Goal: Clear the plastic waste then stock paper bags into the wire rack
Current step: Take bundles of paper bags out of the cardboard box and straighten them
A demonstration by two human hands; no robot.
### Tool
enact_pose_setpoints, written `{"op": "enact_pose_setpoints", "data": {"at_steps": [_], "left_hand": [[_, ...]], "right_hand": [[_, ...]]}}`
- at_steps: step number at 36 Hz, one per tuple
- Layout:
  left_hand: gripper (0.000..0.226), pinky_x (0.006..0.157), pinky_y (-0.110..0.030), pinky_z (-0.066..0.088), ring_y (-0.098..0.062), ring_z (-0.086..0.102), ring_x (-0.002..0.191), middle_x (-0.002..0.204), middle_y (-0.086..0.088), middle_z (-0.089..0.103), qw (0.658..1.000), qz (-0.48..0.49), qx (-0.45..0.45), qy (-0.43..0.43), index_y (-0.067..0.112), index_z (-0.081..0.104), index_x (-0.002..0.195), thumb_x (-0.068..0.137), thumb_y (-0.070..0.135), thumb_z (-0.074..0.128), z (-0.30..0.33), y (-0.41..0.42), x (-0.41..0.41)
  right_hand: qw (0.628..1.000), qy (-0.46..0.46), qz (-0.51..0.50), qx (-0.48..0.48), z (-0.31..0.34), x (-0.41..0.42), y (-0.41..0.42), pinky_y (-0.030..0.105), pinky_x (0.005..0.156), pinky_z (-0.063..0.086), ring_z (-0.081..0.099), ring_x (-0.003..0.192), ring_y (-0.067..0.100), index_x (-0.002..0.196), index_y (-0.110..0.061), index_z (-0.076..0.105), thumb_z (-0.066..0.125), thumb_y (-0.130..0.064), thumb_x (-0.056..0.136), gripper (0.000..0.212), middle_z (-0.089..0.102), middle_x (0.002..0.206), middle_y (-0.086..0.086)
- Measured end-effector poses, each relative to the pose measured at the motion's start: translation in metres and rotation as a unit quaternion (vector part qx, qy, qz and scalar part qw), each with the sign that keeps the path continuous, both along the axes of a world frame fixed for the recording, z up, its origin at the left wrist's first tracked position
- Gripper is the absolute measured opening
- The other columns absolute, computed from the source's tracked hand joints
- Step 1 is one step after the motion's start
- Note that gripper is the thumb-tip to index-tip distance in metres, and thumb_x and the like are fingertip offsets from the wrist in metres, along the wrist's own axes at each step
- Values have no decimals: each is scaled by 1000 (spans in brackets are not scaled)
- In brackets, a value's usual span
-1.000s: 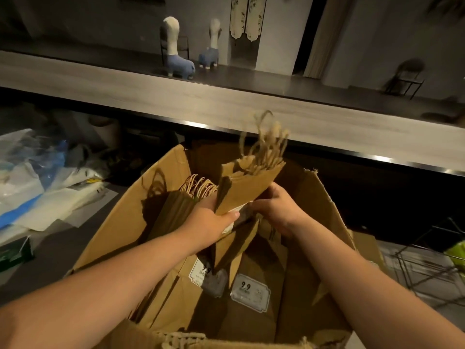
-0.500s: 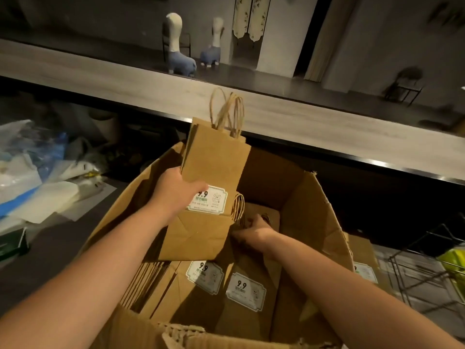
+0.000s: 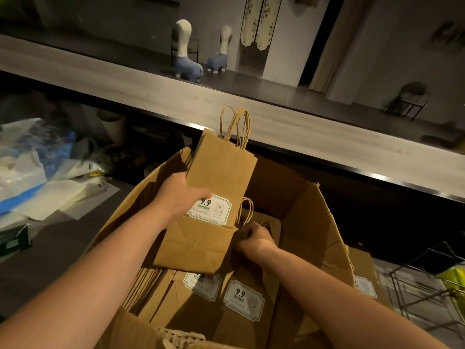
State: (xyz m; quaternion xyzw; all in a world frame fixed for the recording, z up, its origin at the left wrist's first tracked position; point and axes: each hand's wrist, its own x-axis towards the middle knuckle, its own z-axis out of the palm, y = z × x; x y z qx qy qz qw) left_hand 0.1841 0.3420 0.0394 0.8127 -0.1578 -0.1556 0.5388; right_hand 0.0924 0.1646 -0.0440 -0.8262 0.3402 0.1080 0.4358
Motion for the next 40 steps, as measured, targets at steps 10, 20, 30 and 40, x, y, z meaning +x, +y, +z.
{"op": "enact_pose_setpoints", "data": {"at_steps": [10,20,30,40], "left_hand": [[12,74,-40,52,-22,69,75,83,-9,70,996,-10,11,83,10,58,86,80,20,63,-5,-1,-6],[31,95,-50,50,-25,66,102,110,-10,69,980,-33,-122,154,20,50,114,87,15,65,-2,-11,-21],[19,77,-35,59,-9,70,91,101,0,73,996,-29,-80,24,23,56,111,93,24,61,-5,-13,-30],[49,86,-48,51,-28,66,107,115,-9,70,927,-47,-318,194,24,57,121,75,19,74,12,15,-5]], "right_hand": [[945,-140,-38,292,52,-7,-21,37,65,58,67,86,22,93,-16,56,57,6,90,22,67,94,9],[849,-362,-34,384,89,-10,-33,43,78,59,69,89,27,109,-6,57,45,-9,101,15,69,97,14],[883,-410,-99,205,95,-9,-35,35,69,59,69,79,20,96,-15,63,43,-23,104,23,70,89,6],[876,-440,-199,-2,83,-10,-54,34,81,55,61,89,15,94,-30,56,42,-24,104,18,62,94,-1]]}}
